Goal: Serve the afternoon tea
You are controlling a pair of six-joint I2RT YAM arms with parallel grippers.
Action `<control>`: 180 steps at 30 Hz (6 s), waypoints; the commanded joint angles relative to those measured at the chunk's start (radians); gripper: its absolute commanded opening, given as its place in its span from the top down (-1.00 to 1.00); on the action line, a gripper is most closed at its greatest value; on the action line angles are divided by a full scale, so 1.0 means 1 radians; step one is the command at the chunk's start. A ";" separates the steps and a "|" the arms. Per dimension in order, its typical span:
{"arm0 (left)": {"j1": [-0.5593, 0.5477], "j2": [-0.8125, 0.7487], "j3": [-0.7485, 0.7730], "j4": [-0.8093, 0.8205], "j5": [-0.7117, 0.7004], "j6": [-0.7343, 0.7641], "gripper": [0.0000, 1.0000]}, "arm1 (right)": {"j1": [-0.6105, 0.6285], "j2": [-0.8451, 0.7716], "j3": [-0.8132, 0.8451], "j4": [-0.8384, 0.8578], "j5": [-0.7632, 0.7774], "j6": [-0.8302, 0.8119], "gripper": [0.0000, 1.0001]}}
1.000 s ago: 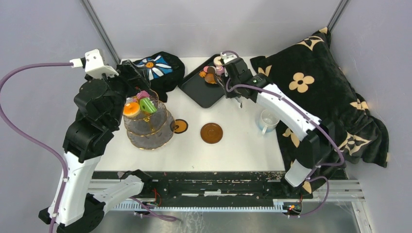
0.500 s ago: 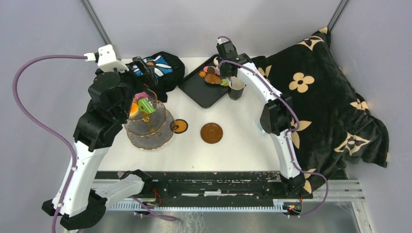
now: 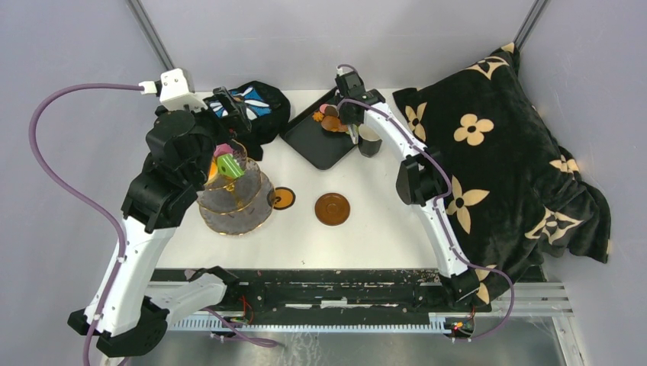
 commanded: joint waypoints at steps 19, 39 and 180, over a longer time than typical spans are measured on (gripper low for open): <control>-0.003 -0.043 -0.015 0.052 0.006 0.017 -0.98 | 0.130 -0.526 -0.643 0.102 -0.128 0.068 0.98; -0.004 -0.034 -0.019 0.062 0.021 0.010 -0.98 | 0.025 -0.492 -0.803 0.161 0.075 0.054 0.99; -0.003 -0.070 -0.055 0.057 0.003 0.020 -0.98 | -0.081 -0.768 -1.368 0.761 -0.847 0.834 0.06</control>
